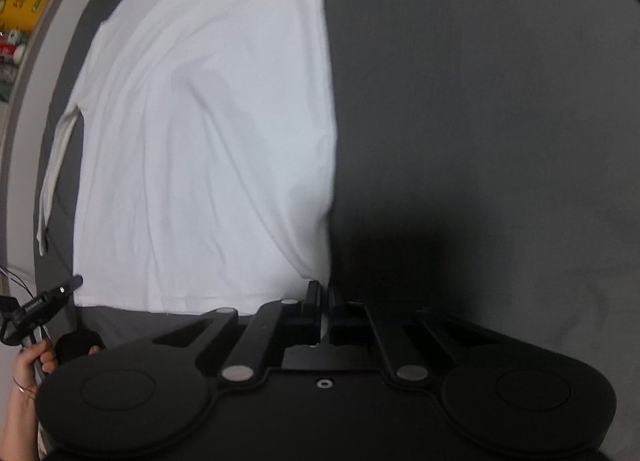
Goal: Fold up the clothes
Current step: 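Lay the folded side flat and open the right gripper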
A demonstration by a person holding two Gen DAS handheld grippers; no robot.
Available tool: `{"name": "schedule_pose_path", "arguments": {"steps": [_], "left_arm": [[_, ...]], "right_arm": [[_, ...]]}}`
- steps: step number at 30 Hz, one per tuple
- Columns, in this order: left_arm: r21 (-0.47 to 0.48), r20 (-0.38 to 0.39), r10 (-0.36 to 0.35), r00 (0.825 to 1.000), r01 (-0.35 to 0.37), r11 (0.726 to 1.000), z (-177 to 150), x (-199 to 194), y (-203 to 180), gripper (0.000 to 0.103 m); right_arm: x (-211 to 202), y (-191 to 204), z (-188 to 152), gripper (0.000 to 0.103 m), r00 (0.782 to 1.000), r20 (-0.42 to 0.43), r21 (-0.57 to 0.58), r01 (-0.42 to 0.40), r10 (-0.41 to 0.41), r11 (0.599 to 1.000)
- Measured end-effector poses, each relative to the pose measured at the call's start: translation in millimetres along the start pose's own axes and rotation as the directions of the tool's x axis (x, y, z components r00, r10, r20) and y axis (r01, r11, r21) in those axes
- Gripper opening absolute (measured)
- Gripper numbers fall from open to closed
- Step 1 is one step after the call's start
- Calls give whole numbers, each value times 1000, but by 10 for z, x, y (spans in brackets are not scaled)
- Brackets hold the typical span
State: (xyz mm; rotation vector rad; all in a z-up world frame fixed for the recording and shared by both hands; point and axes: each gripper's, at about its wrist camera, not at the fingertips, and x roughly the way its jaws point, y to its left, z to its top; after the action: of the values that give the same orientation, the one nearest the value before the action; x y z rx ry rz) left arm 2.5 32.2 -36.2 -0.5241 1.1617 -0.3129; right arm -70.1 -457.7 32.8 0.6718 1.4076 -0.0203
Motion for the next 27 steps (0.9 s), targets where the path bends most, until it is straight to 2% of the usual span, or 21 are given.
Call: {"name": "schedule_pose_path", "arguments": {"steps": [3, 5, 6, 9, 13, 15, 16, 18, 20, 21, 22, 27], "left_arm": [[77, -2, 57, 998, -57, 995, 58, -105, -2, 2], [72, -2, 64, 998, -64, 995, 82, -171, 86, 2], [61, -1, 61, 998, -60, 996, 84, -189, 135, 2], [2, -15, -30, 999, 30, 1000, 75, -186, 251, 3], [-21, -8, -123, 992, 123, 992, 85, -209, 181, 3], [-41, -2, -136, 991, 136, 990, 89, -219, 139, 3], [-47, -2, -137, 991, 137, 989, 88, -217, 116, 4], [-45, -11, -124, 992, 123, 991, 86, -184, 64, 20], [-49, -21, -117, 993, 116, 992, 81, -139, 21, 74], [-52, -23, -116, 993, 115, 992, 74, -113, 2, 82], [-48, -28, -111, 993, 110, 993, 69, -88, -18, 85], [-22, -101, -57, 993, 55, 998, 41, 43, -98, 85]], "right_arm": [[-220, -170, 30, 3, 997, 40, 43, -69, 67, 997], [-290, -290, 23, 3, 990, 57, 83, -131, 127, 988], [-280, -347, 13, 3, 990, 57, 98, -135, 130, 986], [-98, -463, -36, 3, 996, 10, 126, -90, 89, 988], [39, -452, -19, 8, 996, -27, 139, -84, 88, 987], [8, -412, 22, 17, 998, -30, 132, -54, 58, 990], [9, -340, -13, 27, 998, -31, 132, -42, 47, 990], [8, -284, -47, 30, 999, -34, 127, -36, 40, 991], [13, -277, -60, 30, 998, -41, 122, -41, 46, 992], [23, -278, -68, 30, 998, -45, 120, -46, 52, 992], [35, -280, -78, 30, 997, -50, 120, -52, 58, 991], [52, -296, -87, 30, 995, -52, 130, -79, 86, 988]]}}
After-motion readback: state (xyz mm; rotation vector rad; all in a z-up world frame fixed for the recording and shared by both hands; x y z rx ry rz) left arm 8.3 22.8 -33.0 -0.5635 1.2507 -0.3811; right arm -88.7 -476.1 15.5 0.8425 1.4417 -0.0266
